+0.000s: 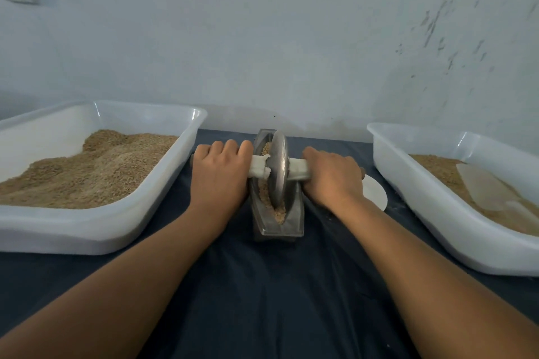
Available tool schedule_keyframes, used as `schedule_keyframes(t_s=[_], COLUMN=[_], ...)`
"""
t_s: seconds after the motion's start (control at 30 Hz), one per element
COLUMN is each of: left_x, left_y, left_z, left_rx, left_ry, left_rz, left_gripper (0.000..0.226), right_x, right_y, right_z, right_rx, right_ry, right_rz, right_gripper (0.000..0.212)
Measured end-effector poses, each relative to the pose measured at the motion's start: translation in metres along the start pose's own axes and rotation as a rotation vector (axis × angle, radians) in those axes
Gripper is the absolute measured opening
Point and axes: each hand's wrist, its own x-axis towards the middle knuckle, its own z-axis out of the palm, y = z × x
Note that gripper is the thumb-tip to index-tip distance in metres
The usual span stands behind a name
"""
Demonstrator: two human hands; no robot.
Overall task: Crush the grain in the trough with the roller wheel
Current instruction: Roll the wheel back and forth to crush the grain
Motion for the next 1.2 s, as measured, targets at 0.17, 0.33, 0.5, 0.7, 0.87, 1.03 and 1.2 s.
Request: schedule_keyframes(t_s=[0.17, 0.33, 0.5, 0.7, 0.87, 1.03, 1.2], left_x=[0.012, 0.023, 0.035, 0.04, 0.043, 0.045, 0.046], left_y=[-0.001, -0.002, -0.003, -0.006, -0.003, -0.004, -0.006], left_z=[0.012, 0.022, 0.034, 0.046, 0.053, 0.053, 0.049], left_rx=[0.045, 0.064, 0.074, 0.049, 0.075, 0.055, 0.026], left_ry=[-0.089, -0.139, -0.154, -0.072, -0.03, -0.035, -0.112], left_rz=[-0.003, -0.017, -0.024, -0.018, -0.039, -0.019, 0.0], left_gripper=[0.017, 0.02, 0.014, 0.017, 0.021, 0.02, 0.017], right_x=[0.02, 0.045, 0.064, 0.082, 0.088, 0.086, 0.077], right_y=[0.003, 0.006, 0.008, 0.012, 0.015, 0.018, 0.018], right_z=[0.004, 0.0, -0.005, -0.006, 0.002, 0.01, 0.009], right_rx=[0.033, 0.017, 0.045, 0.074, 0.087, 0.112, 0.126], right_ry=[-0.131, -0.317, -0.496, -0.631, -0.582, -0.511, -0.466], right_rz=[0.037, 0.005, 0.001, -0.08, -0.101, -0.104, -0.05], right_gripper=[0.014, 0.008, 0.013, 0.014, 0.015, 0.013, 0.01])
